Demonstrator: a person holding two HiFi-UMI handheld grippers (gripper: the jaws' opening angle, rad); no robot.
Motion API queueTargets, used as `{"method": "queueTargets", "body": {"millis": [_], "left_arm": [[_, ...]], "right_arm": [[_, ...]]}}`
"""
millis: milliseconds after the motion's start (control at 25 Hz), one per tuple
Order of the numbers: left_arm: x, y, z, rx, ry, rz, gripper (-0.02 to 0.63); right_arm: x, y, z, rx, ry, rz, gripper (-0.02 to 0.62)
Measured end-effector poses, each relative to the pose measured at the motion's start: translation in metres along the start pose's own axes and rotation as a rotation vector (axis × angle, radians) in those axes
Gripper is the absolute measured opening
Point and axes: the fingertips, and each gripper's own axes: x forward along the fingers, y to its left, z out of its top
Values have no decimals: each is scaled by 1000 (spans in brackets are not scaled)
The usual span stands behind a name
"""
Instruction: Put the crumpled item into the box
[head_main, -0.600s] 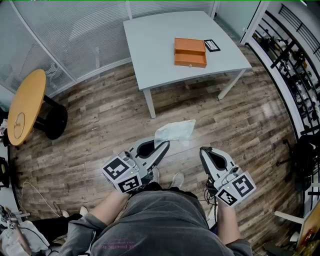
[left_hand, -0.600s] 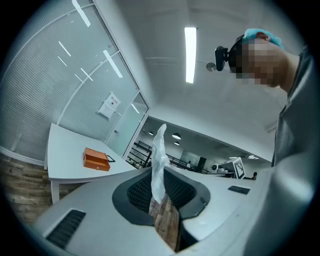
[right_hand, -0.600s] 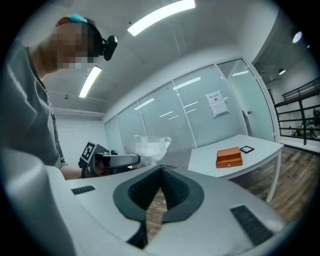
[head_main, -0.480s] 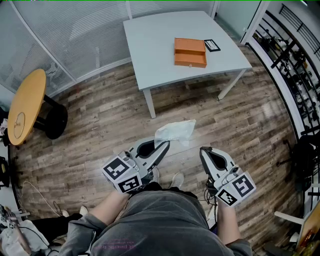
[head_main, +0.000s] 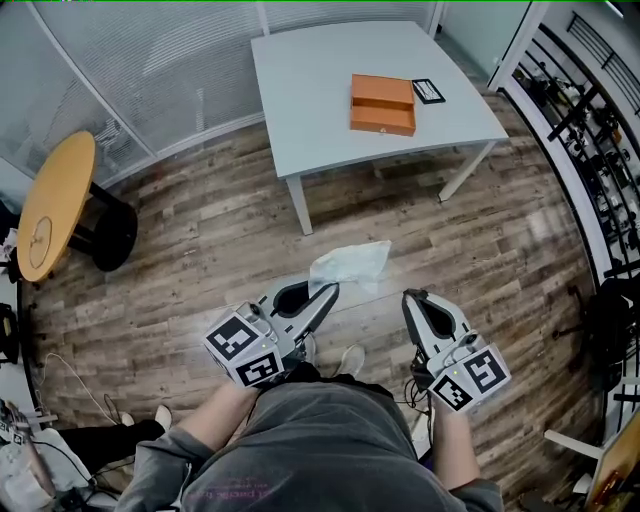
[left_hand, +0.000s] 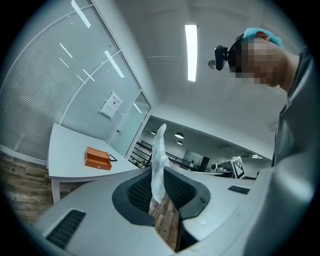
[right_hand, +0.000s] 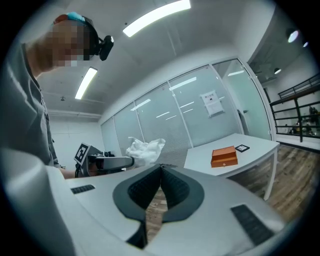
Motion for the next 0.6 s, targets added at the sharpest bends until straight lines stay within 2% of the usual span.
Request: {"method": "queueTargets", "body": {"millis": [600], "left_arm": [[32,-24,-22,1,3,53,64]], "right_arm": [[-28,-34,-8,36,11,55,5]]}}
